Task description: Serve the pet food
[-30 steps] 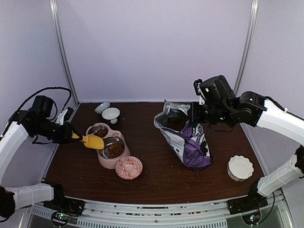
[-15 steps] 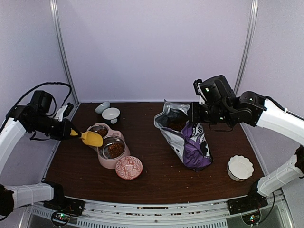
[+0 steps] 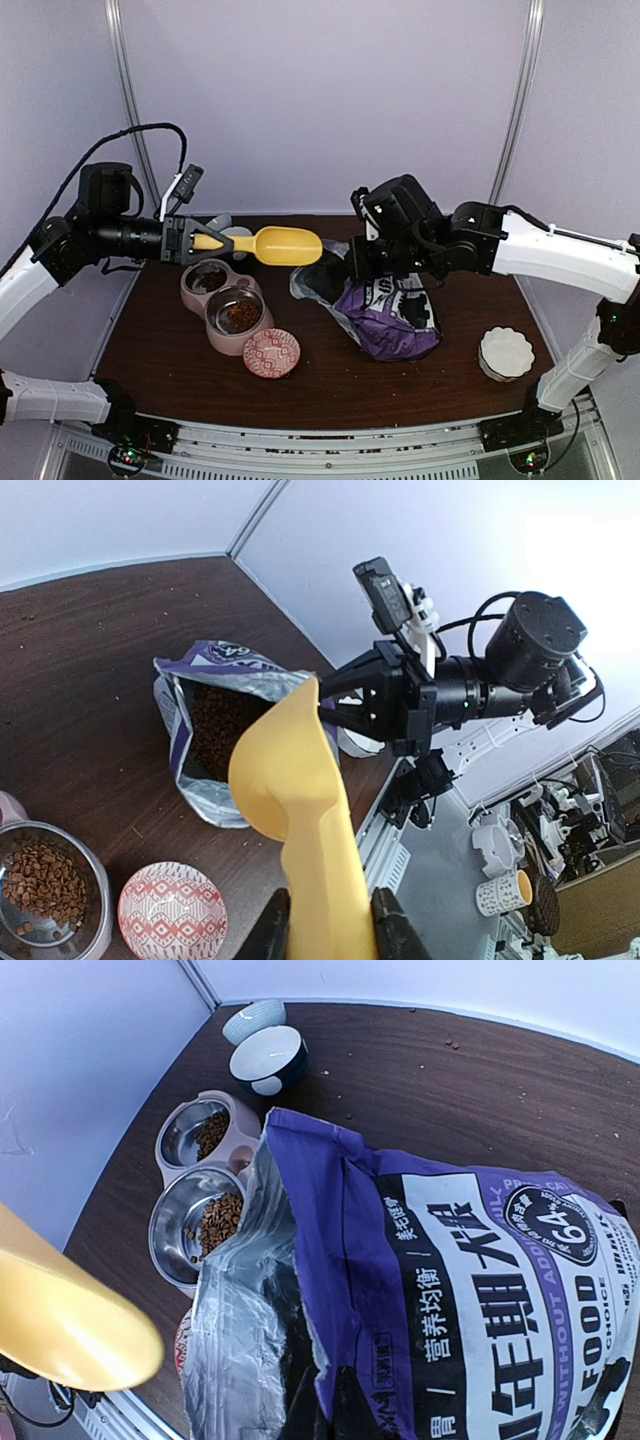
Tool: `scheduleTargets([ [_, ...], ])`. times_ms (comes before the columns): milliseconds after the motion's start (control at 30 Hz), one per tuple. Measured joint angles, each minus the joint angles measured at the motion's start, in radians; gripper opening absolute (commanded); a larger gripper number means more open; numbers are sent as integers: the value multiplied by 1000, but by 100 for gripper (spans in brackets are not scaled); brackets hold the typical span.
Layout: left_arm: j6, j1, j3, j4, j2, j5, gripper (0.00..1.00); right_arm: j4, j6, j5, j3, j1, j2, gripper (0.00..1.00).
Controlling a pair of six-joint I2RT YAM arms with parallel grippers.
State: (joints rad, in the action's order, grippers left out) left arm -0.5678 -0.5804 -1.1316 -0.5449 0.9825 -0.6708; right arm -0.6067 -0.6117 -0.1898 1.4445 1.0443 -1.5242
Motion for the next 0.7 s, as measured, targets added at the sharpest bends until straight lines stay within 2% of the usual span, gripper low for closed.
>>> scheduleTargets([
  [467,-35,-72,100,-26,135,138,0,-3,-2,18,43,23,-66,5],
  [533,-45,-83,111,5,151,153,0,-1,-2,18,45,26,-72,13],
  [700,-77,-124,131,83,243,203,0,18,8,24,53,32,-71,61],
])
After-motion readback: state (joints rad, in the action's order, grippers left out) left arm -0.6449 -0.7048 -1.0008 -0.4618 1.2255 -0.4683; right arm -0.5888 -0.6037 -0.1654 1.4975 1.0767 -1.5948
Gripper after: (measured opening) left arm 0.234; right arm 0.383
